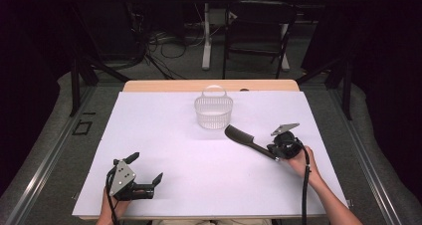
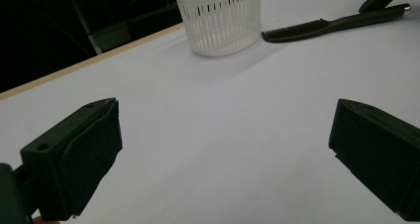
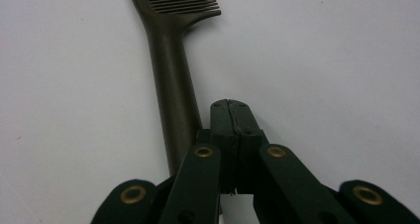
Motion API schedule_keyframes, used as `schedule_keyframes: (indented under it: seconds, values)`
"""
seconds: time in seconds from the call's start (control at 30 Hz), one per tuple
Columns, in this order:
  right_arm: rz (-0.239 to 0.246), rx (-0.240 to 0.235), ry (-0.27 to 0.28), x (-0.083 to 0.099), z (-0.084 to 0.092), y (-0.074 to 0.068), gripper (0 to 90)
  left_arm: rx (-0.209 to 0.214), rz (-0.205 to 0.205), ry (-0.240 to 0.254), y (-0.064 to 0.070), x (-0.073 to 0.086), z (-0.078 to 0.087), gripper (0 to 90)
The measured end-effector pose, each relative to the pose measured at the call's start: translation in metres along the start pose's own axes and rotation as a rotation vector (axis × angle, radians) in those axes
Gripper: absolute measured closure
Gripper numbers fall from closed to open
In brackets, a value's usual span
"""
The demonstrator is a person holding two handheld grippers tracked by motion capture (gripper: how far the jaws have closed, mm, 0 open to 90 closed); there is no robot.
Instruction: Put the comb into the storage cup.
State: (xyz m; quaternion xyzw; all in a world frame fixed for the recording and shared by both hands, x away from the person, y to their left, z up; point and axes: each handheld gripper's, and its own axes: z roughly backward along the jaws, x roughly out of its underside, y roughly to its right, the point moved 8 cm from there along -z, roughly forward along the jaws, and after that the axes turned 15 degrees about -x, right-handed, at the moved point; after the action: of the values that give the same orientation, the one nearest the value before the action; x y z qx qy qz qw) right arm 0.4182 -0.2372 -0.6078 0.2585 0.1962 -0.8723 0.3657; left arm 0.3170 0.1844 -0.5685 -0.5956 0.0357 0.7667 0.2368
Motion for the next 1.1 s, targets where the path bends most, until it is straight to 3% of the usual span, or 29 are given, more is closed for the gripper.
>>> schedule_keyframes:
  seconds: [0.5, 0.77, 0.93, 0.97, 1.1]
  values:
    - [0.003, -0.013, -0.011, 0.001, 0.0, -0.004, 90.0, -0.001, -0.001, 0.002, 0.0, 0.0, 0.0, 0.0]
    - [0.006, 0.015, 0.006, -0.001, 0.005, -0.001, 87.2, -0.003, 0.0, 0.003, 0.0, 0.0, 0.0, 0.0]
    - [0.007, 0.024, 0.013, -0.001, 0.007, 0.001, 77.9, 0.0, -0.001, 0.001, 0.0, 0.0, 0.0, 0.0]
    - [0.007, 0.031, 0.015, -0.002, 0.008, 0.002, 66.3, 0.0, -0.001, 0.0, 0.0, 0.0, 0.0, 0.0]
    - [-0.004, 0.051, 0.021, -0.003, 0.011, 0.004, 51.6, -0.001, 0.0, 0.0, 0.0, 0.0, 0.0, 0.0]
